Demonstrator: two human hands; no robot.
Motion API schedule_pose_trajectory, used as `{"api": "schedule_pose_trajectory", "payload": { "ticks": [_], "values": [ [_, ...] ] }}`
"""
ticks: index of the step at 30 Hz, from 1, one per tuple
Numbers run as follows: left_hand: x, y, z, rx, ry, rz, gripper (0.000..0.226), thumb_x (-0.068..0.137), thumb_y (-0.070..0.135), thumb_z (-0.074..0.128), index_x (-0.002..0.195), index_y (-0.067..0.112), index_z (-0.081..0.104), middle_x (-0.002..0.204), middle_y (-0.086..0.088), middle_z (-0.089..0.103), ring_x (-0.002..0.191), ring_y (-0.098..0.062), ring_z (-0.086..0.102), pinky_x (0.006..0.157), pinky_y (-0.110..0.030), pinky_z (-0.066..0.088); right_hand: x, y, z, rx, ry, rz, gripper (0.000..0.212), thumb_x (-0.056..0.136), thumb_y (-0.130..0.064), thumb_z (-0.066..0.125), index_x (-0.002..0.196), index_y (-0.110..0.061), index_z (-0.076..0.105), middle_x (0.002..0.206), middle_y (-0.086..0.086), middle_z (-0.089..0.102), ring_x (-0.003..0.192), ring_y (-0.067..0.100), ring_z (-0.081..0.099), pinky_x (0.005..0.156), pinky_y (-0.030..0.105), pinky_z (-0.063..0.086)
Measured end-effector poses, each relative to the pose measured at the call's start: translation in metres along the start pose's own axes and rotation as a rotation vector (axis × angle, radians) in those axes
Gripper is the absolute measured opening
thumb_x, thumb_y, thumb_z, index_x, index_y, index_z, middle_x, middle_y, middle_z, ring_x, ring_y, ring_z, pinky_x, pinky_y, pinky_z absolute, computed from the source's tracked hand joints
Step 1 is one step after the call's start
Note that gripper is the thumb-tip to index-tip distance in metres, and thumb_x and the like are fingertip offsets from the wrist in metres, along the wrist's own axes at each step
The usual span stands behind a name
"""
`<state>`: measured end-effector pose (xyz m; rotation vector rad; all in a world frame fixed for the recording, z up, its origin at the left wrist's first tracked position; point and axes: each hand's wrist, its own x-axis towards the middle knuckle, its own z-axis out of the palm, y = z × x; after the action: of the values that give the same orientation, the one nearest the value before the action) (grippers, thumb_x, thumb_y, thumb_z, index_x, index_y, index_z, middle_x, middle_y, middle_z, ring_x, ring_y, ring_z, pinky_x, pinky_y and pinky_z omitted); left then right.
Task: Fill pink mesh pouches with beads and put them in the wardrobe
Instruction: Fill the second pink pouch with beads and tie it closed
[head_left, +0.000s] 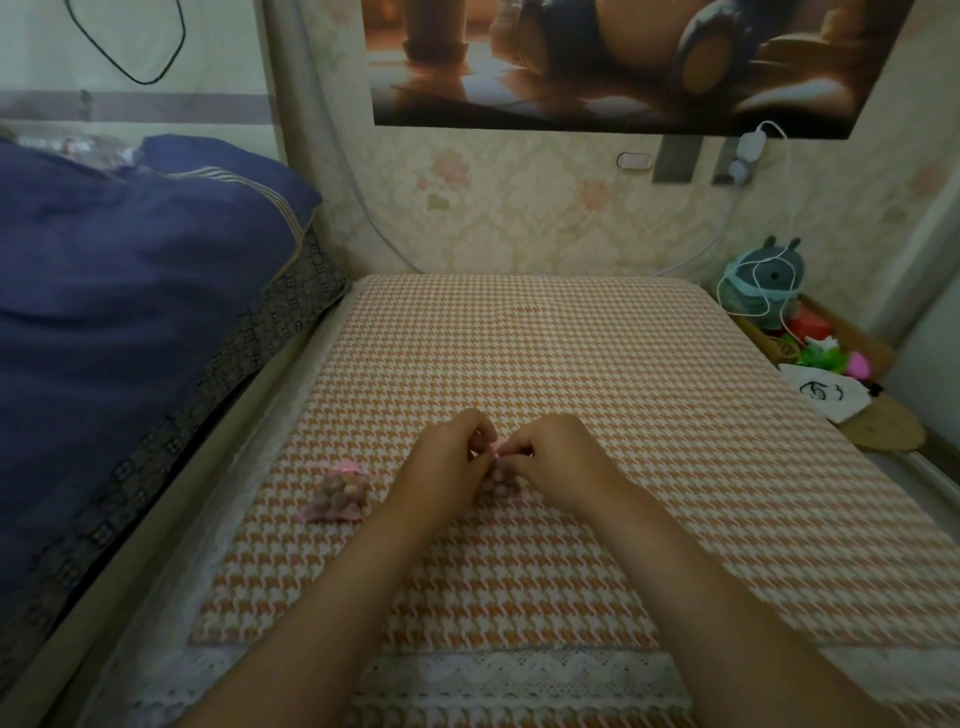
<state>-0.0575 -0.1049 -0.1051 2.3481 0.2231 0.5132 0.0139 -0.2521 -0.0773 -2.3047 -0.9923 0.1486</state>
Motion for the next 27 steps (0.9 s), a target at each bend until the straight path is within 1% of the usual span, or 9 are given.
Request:
{"api": "schedule_pose_trajectory", "payload": {
  "ticks": [3,5,7,11,15,18,20,24,27],
  "values": [
    [0.0,0.0,-0.001,0.0,0.021,-0.019,0.017,0.082,0.012,0.073,0.085,0.023,0.061,0.075,0.012,0.063,0.068,0.002,0.059,0.062,-0.012,0.046,0.002,0.001,0.0,-0.057,0.02,-0.059,0.016,0.092,-0.025,0.065,0.093,-0.022,0.081,0.09,-0.006,0.076,0.081,0.005,0.066,0.075,0.022,0.049],
    [-0.001,0.001,-0.003,-0.017,0.049,-0.031,0.019,0.079,0.013,0.077,0.081,0.023,0.061,0.072,0.014,0.061,0.067,0.004,0.057,0.062,-0.007,0.044,0.004,0.005,0.003,0.013,0.02,-0.017,0.016,0.091,-0.025,0.065,0.087,-0.023,0.081,0.084,-0.008,0.075,0.075,0.0,0.065,0.07,0.018,0.049],
    [-0.003,0.003,-0.002,-0.058,0.068,-0.049,0.021,0.077,0.011,0.078,0.078,0.023,0.062,0.072,0.014,0.062,0.061,0.006,0.058,0.058,-0.006,0.043,0.004,0.008,0.005,0.129,0.002,0.065,0.017,0.092,-0.023,0.066,0.082,-0.025,0.079,0.074,-0.007,0.074,0.062,0.001,0.065,0.06,0.016,0.048],
    [-0.005,0.004,0.002,-0.109,0.09,-0.123,0.02,0.079,0.015,0.078,0.074,0.027,0.062,0.068,0.012,0.064,0.055,0.0,0.06,0.052,-0.013,0.044,0.004,0.007,0.009,0.527,-0.072,0.259,0.022,0.095,-0.015,0.064,0.077,-0.011,0.076,0.07,0.014,0.072,0.047,0.017,0.059,0.049,0.029,0.052],
    [-0.008,0.008,0.006,-0.113,0.112,-0.183,0.014,0.08,0.013,0.075,0.072,0.024,0.07,0.067,0.012,0.065,0.055,0.002,0.059,0.053,-0.013,0.044,0.002,0.001,0.008,0.699,-0.108,0.331,0.024,0.096,-0.016,0.062,0.076,-0.006,0.071,0.06,0.007,0.065,0.046,0.016,0.055,0.048,0.029,0.051],
    [-0.008,0.009,0.008,-0.097,0.113,-0.206,0.004,0.081,0.019,0.075,0.08,0.02,0.078,0.07,0.01,0.069,0.056,0.006,0.059,0.055,-0.005,0.043,0.003,0.005,0.008,0.741,-0.133,0.343,0.024,0.097,-0.019,0.062,0.078,-0.008,0.071,0.059,0.004,0.063,0.047,0.016,0.054,0.051,0.03,0.052],
    [-0.008,0.009,0.008,-0.136,0.117,-0.23,0.004,0.08,0.02,0.075,0.081,0.02,0.079,0.071,0.009,0.071,0.056,0.007,0.061,0.057,-0.007,0.046,0.005,0.008,0.009,0.732,-0.13,0.338,0.022,0.097,-0.018,0.063,0.08,-0.008,0.072,0.06,0.004,0.062,0.046,0.016,0.054,0.052,0.032,0.052],
    [-0.009,0.008,0.009,-0.275,0.111,-0.276,0.004,0.081,0.018,0.076,0.082,0.019,0.08,0.063,0.018,0.066,0.056,0.014,0.06,0.056,-0.002,0.042,0.007,0.01,0.011,0.688,-0.124,0.319,0.02,0.098,-0.013,0.059,0.085,-0.006,0.072,0.066,0.009,0.064,0.046,0.016,0.054,0.049,0.03,0.052],
    [-0.007,0.007,0.008,-0.393,0.098,-0.311,0.009,0.082,0.017,0.075,0.076,0.022,0.079,0.066,0.013,0.071,0.059,0.009,0.063,0.059,-0.007,0.047,0.008,0.012,0.011,0.642,-0.129,0.288,0.021,0.099,-0.011,0.058,0.083,-0.01,0.072,0.07,0.013,0.065,0.045,0.015,0.055,0.045,0.027,0.05]
  ]
}}
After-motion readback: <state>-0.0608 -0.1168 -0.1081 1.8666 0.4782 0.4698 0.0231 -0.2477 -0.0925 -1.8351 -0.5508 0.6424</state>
